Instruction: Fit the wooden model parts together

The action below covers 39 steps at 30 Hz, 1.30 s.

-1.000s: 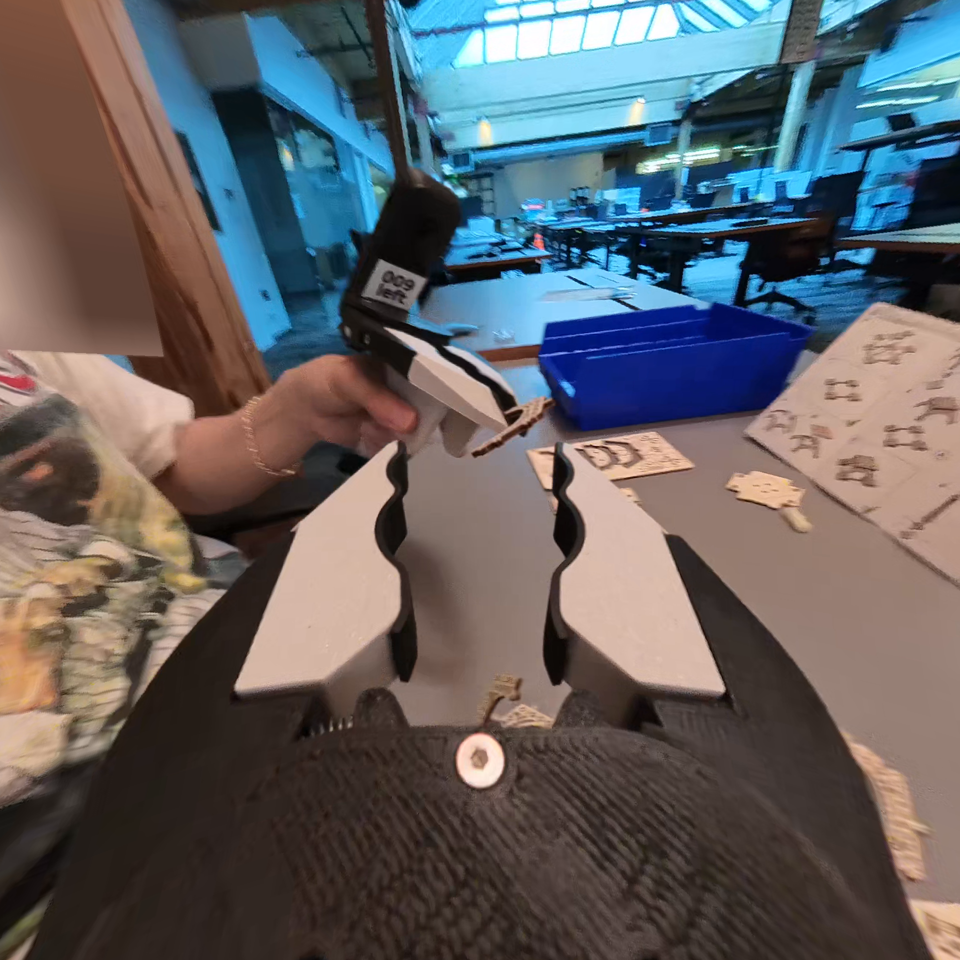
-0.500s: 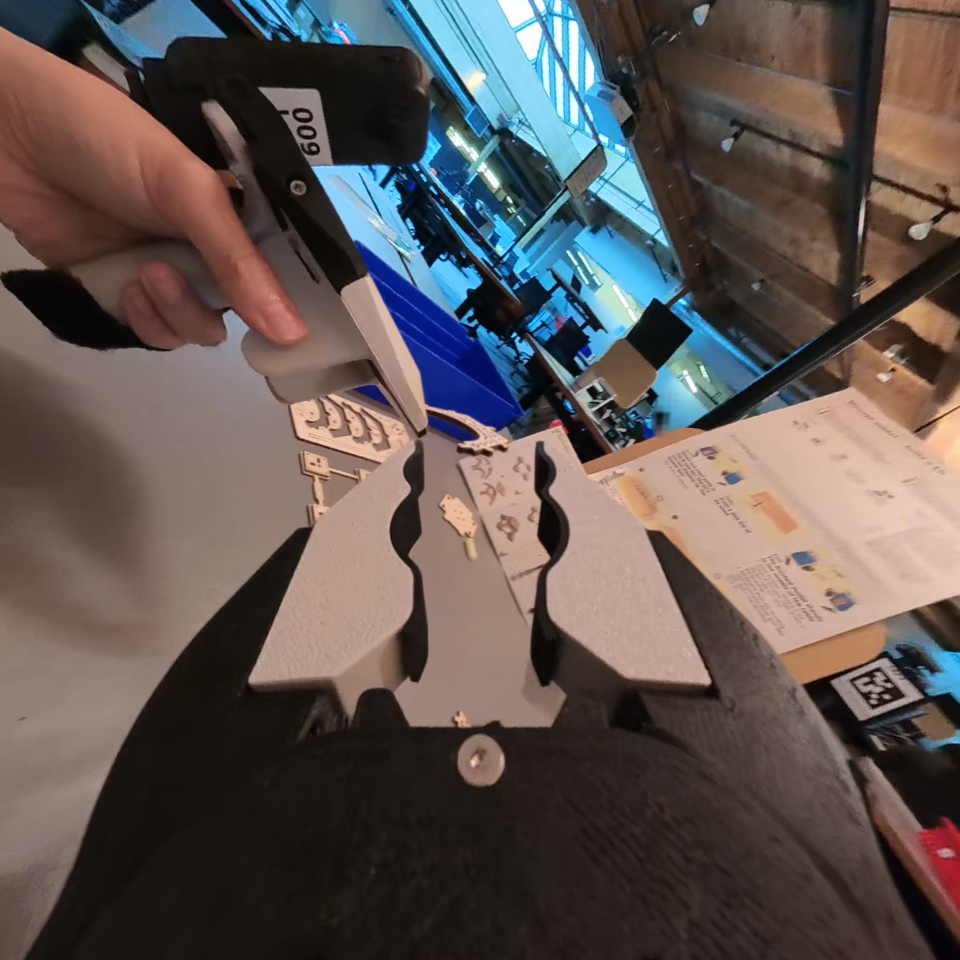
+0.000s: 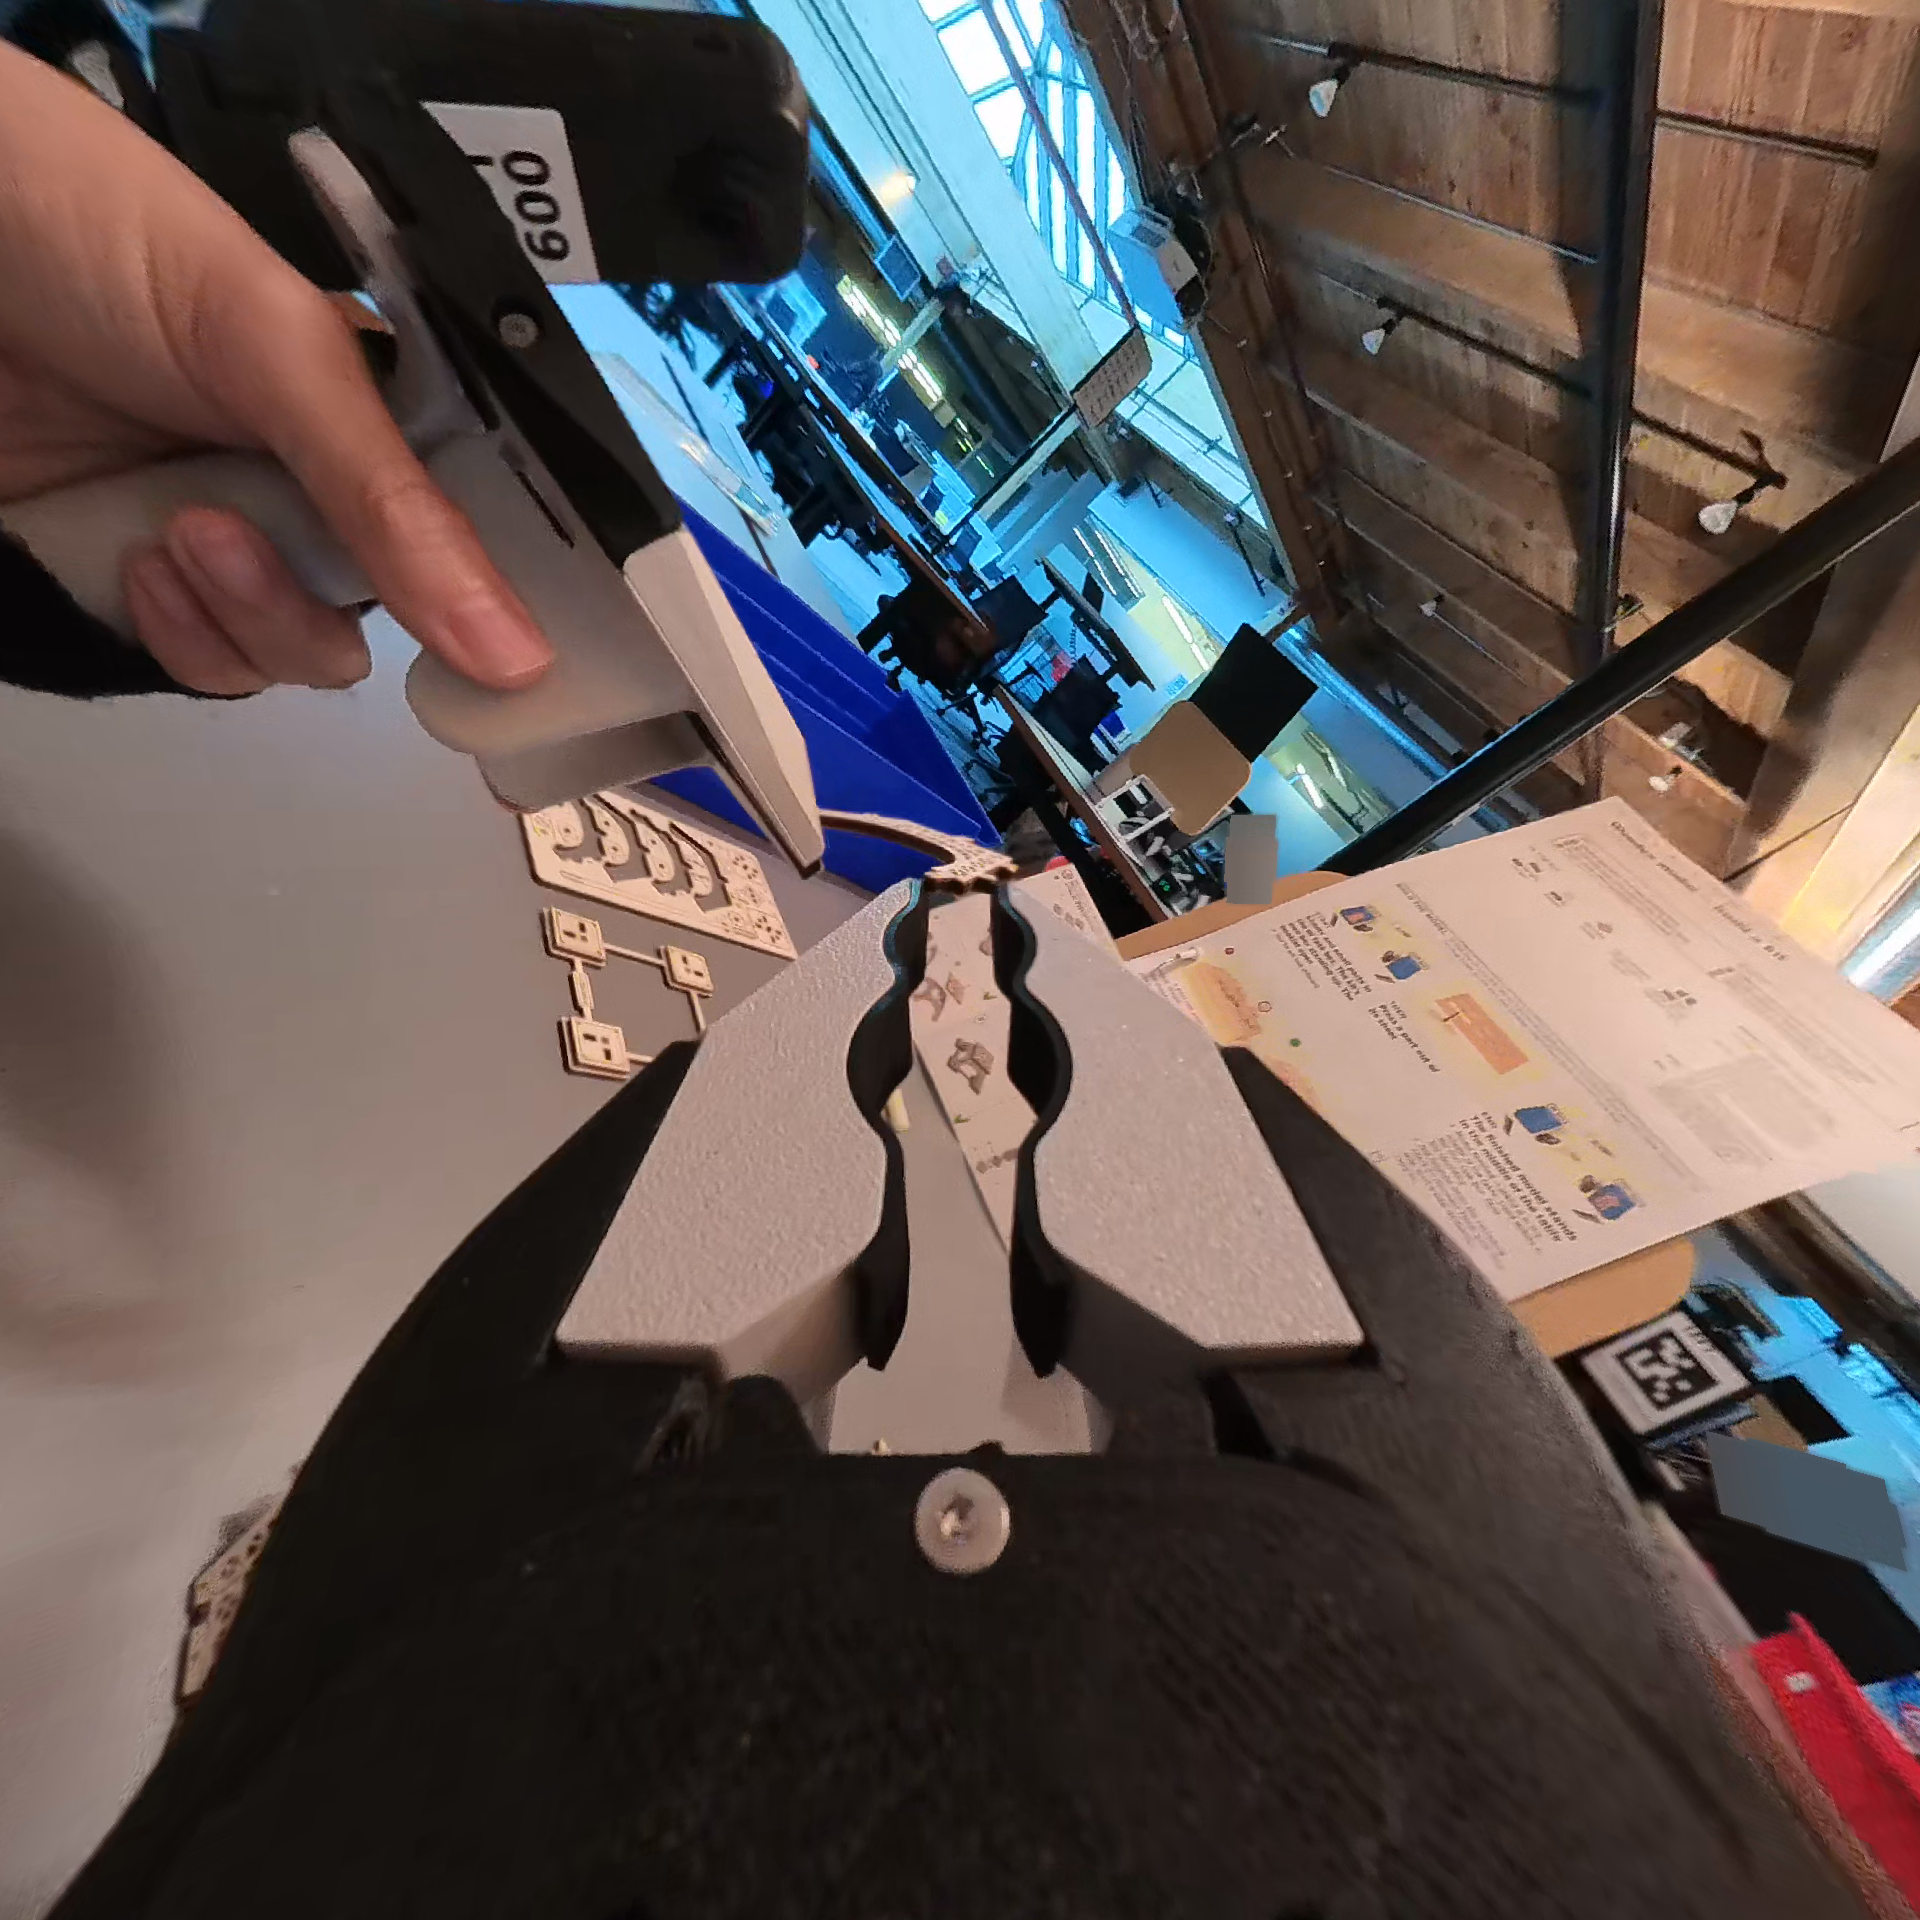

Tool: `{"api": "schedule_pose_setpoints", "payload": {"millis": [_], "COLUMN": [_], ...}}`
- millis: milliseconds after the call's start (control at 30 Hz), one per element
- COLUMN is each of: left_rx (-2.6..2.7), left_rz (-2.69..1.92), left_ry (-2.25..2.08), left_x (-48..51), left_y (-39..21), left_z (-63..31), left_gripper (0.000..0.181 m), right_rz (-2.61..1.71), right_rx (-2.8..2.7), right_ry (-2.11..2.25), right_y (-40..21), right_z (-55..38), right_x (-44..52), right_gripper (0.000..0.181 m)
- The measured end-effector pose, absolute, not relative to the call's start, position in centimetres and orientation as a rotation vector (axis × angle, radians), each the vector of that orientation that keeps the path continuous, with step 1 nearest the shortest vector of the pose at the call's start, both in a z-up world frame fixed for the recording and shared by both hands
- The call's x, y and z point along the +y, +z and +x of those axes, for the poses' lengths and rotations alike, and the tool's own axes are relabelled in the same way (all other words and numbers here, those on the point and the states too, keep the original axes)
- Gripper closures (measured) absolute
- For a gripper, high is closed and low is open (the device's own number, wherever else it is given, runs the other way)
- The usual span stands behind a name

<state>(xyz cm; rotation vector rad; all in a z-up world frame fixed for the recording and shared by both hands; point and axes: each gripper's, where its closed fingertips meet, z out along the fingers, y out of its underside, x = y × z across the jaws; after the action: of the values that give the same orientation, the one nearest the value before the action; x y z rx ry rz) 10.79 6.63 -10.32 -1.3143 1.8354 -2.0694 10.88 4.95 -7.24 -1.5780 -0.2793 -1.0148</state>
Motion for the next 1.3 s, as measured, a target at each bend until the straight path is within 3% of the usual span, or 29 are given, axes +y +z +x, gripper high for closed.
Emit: {"api": "schedule_pose_setpoints", "payload": {"millis": [267, 367, 467, 767, 933, 1167, 1300], "left_rx": [1.86, 1.828, 1.811, 1.855, 1.996, 2.3, 2.399], "left_rz": [-1.197, -1.241, -1.267, -1.192, -0.718, 0.507, 0.777], "left_ry": [-1.947, -1.986, -2.032, -2.011, -1.839, -1.186, -0.938], "left_x": [5.9, 6.0, 5.8, 5.2, 4.7, 4.2, 3.4], "left_y": [-10.1, -10.0, -9.9, -10.1, -9.9, -13.4, -15.0], "left_z": [10.8, 11.0, 10.9, 10.6, 8.4, 2.2, 1.7], "left_gripper": [0.173, 0.173, 0.173, 0.17, 0.141, 0.144, 0.149], "right_rz": [-1.48, -1.414, -1.443, -1.432, -1.56, -1.672, -1.8], "right_rx": [-0.211, -0.211, -0.226, -0.191, -0.103, -0.169, -0.239], "right_ry": [-0.861, -0.895, -0.907, -0.909, -0.508, 0.08, 0.187], "right_y": [-6.8, -5.8, -6.1, -5.8, -7.8, -11.8, -14.0], "right_z": [11.0, 10.7, 10.8, 11.2, 11.2, 7.4, 5.6], "right_x": [4.2, 3.9, 3.8, 3.7, 2.8, 1.8, 2.2], "right_gripper": [0.171, 0.159, 0.169, 0.173, 0.171, 0.172, 0.172]}}
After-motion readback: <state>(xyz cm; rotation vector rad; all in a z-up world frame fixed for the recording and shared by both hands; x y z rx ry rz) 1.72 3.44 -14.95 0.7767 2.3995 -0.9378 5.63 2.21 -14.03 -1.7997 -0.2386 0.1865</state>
